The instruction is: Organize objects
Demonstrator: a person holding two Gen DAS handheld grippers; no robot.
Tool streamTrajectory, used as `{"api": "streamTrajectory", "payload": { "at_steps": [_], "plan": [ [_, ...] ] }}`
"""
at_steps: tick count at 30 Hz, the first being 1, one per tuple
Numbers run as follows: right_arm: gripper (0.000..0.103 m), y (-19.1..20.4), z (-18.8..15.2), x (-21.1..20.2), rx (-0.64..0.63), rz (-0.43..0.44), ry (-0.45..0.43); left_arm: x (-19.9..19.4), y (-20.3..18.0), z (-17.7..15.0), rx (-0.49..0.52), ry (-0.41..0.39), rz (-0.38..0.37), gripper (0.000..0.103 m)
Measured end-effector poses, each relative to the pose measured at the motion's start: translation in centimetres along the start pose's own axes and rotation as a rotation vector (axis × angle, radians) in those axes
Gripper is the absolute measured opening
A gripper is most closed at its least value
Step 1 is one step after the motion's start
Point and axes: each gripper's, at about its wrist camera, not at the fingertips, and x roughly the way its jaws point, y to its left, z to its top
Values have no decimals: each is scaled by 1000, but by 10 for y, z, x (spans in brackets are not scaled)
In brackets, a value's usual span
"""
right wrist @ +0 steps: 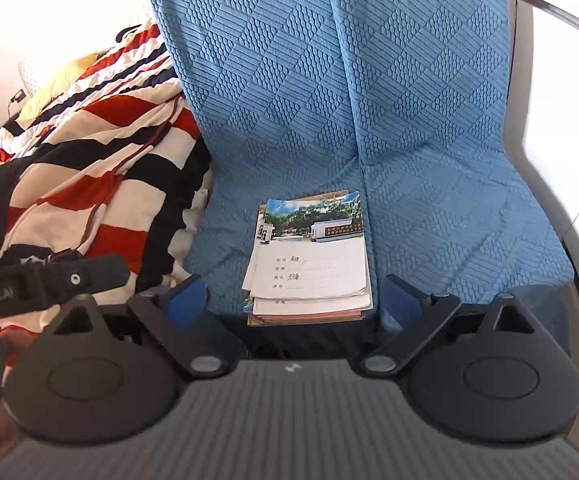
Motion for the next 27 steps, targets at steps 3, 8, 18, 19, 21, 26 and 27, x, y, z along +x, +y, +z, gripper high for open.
{"api": "streamTrajectory", "payload": {
  "at_steps": [3, 8, 18, 19, 21, 26, 27],
  "plan": [
    [96, -1, -1, 0, 9, 0, 11, -1, -1, -1, 3, -3, 7, 102],
    [96, -2, -2, 0, 13, -10, 16, -1, -5, -1, 17, -5, 2, 102],
    [95, -2, -3, 0, 15, -17, 22, 0, -4, -1, 8, -1, 5, 102],
    [96, -2, -3, 0, 16, -18, 21, 0, -4, -1, 9, -1, 1, 102],
    [96, -3, -3, 0, 19, -17, 20, 0, -5, -1, 10, -2, -4, 102],
    [96, -6, -1, -1, 31, -21, 21, 1, -7, 1, 12, -6, -3, 102],
    [96, -6, 0, -1, 30, -20, 19, 1, -7, 1, 14, -5, -3, 102]
  ]
}}
